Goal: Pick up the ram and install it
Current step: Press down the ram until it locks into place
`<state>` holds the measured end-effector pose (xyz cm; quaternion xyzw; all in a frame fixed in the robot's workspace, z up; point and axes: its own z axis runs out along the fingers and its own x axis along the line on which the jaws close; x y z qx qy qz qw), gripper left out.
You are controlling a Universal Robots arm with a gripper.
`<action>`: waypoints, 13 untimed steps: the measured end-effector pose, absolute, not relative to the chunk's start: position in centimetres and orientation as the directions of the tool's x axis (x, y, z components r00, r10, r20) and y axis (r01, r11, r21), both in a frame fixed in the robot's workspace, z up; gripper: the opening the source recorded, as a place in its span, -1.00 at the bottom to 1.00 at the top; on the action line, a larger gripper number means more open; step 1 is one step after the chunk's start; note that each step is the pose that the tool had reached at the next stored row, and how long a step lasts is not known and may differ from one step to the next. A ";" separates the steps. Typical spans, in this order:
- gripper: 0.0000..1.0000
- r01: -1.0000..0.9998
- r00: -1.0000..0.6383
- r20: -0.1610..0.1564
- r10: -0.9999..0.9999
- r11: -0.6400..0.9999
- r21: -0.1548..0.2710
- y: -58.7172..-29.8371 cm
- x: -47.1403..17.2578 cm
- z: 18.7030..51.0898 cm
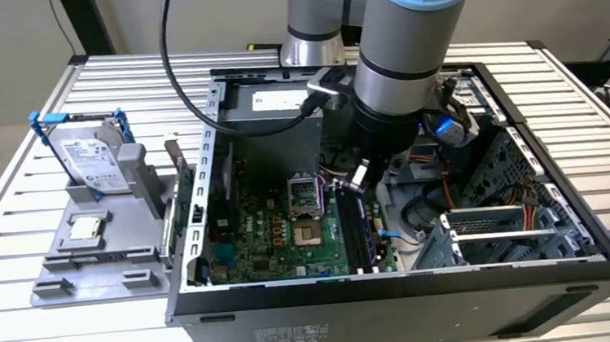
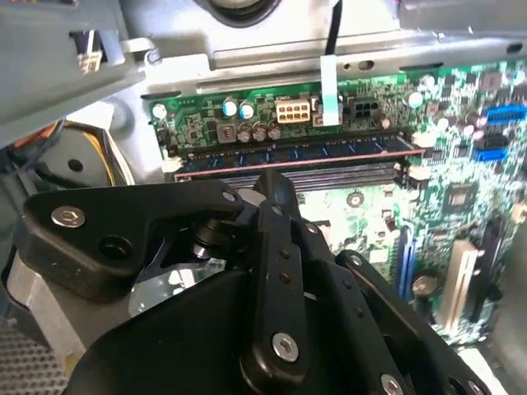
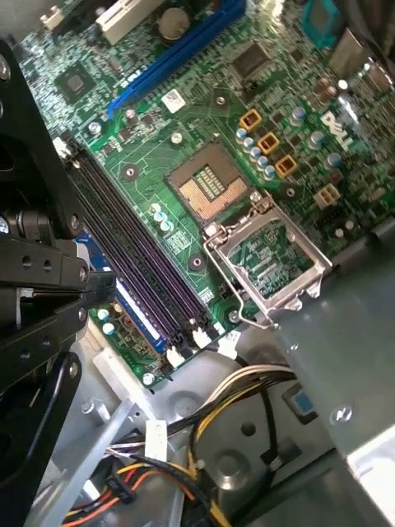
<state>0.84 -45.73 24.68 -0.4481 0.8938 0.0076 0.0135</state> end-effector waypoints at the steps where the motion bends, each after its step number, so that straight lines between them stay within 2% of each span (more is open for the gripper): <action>1: -1.00 -0.812 -0.583 -0.031 -0.812 0.584 0.001 -45.7 0.8 24.7; 13: -1.00 -0.919 -0.394 -0.032 -0.919 0.394 0.000 -45.7 0.8 24.6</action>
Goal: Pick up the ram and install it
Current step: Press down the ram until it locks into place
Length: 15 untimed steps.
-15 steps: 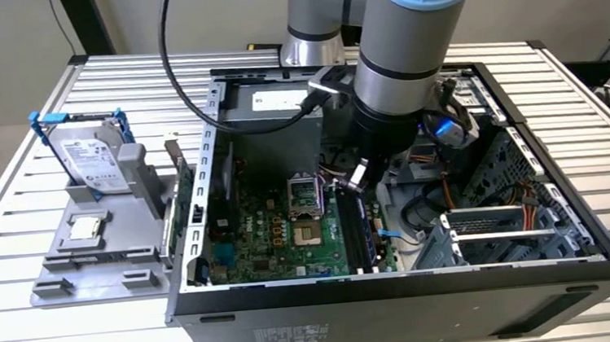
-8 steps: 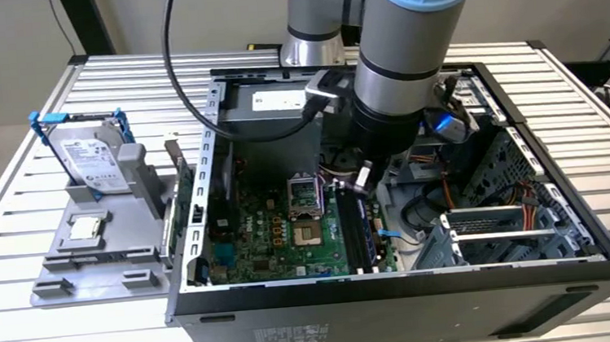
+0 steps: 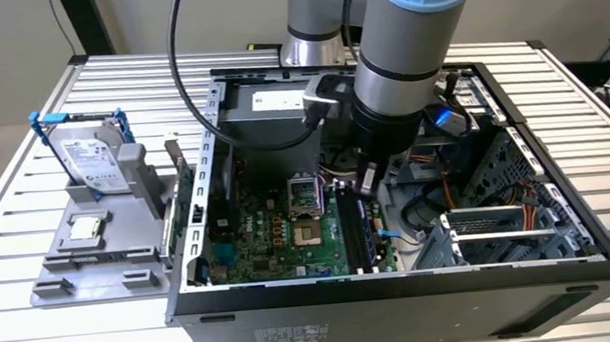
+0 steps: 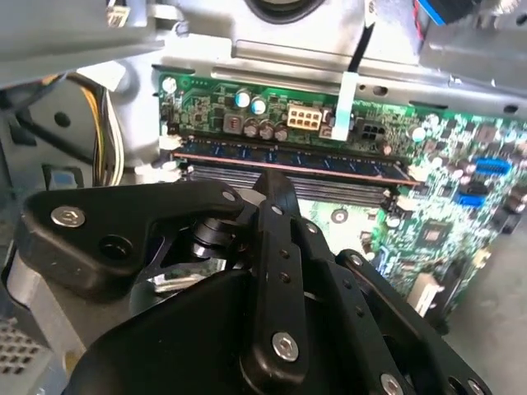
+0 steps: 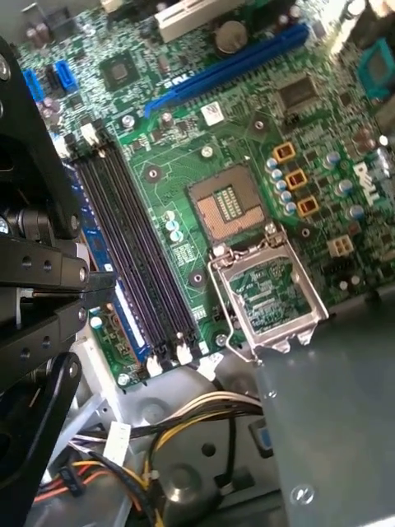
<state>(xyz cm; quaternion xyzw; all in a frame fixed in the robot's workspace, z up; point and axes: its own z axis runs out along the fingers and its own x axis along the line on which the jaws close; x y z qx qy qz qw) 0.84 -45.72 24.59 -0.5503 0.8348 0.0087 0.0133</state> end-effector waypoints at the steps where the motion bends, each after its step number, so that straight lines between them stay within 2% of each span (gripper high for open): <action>1: -1.00 -0.926 -0.377 -0.032 -0.925 0.378 0.000 -45.7 0.8 24.6; 15: -1.00 -0.991 -0.132 -0.032 -0.991 0.132 -0.001 -45.7 0.8 24.6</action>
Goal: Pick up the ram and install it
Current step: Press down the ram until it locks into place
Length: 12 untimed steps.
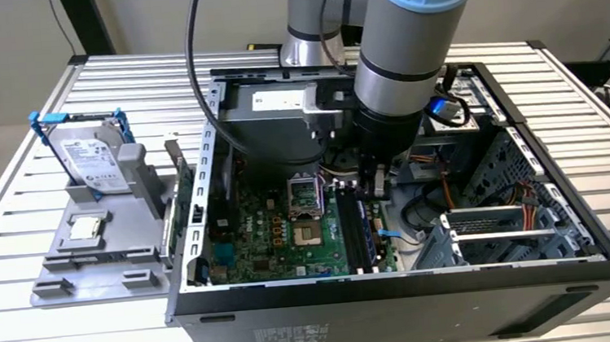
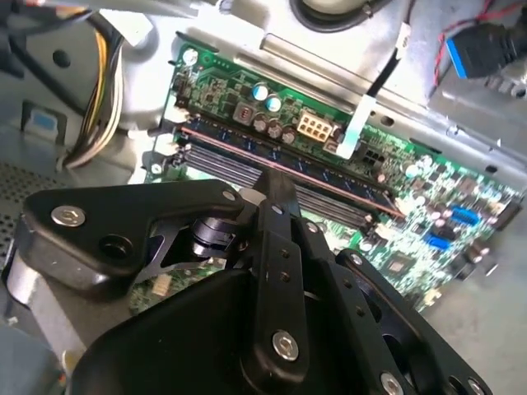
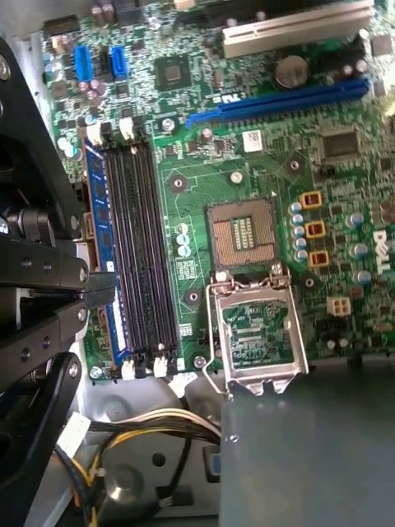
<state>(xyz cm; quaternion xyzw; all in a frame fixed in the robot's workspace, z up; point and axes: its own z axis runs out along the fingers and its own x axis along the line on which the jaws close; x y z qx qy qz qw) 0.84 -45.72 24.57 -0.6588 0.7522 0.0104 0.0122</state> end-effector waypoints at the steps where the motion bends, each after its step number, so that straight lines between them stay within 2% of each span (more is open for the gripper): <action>1: -1.00 -0.993 -0.114 -0.032 -0.993 0.114 -0.001 -45.7 0.8 24.6; 7: -1.00 -1.000 -0.018 -0.032 -0.999 0.018 -0.001 -45.7 0.8 24.6; 12: -1.00 -1.000 -0.001 -0.032 -0.999 0.001 -0.001 -45.7 0.9 24.6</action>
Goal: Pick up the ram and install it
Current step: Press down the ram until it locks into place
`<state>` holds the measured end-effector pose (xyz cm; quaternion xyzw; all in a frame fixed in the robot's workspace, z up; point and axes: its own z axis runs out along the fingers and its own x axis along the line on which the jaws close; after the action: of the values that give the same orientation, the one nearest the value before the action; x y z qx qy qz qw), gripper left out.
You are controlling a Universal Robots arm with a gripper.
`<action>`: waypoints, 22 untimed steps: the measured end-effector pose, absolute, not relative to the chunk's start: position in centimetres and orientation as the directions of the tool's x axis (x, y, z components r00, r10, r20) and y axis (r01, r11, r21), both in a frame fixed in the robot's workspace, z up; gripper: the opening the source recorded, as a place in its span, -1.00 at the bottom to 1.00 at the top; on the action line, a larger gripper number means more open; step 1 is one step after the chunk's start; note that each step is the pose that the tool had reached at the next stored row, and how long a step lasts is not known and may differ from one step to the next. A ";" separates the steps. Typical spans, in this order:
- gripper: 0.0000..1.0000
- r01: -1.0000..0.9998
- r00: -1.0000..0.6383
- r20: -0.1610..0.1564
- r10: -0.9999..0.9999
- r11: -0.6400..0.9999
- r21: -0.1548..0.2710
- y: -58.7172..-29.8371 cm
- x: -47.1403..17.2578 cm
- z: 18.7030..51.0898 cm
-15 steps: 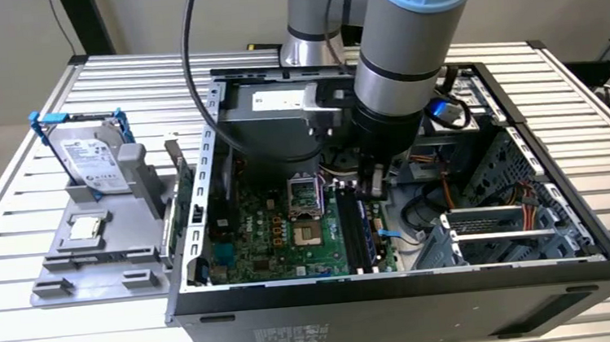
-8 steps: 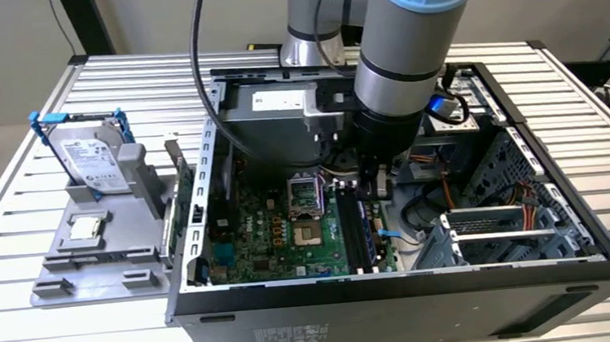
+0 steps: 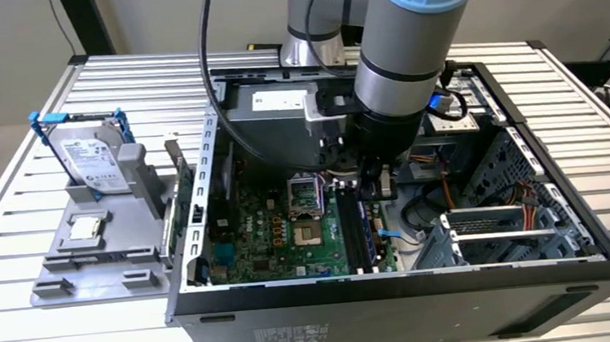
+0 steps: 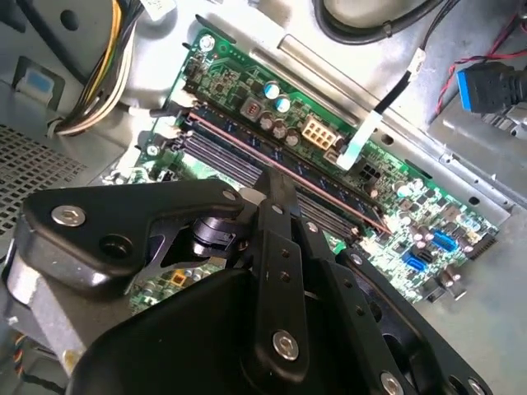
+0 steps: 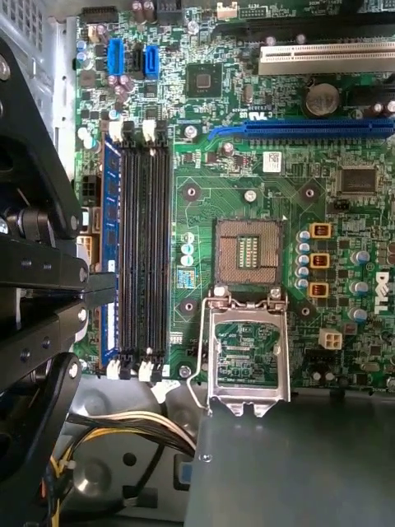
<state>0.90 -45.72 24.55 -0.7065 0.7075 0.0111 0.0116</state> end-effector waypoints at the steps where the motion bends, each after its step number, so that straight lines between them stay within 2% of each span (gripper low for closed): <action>1: -1.00 -1.000 -0.001 -0.032 -0.999 0.001 0.000 -45.7 1.0 24.5; 22: -1.00 -1.000 0.006 -0.032 -0.999 -0.006 0.000 -45.9 1.4 23.2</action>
<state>1.40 -45.91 23.16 -0.7090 0.7051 0.0115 0.0112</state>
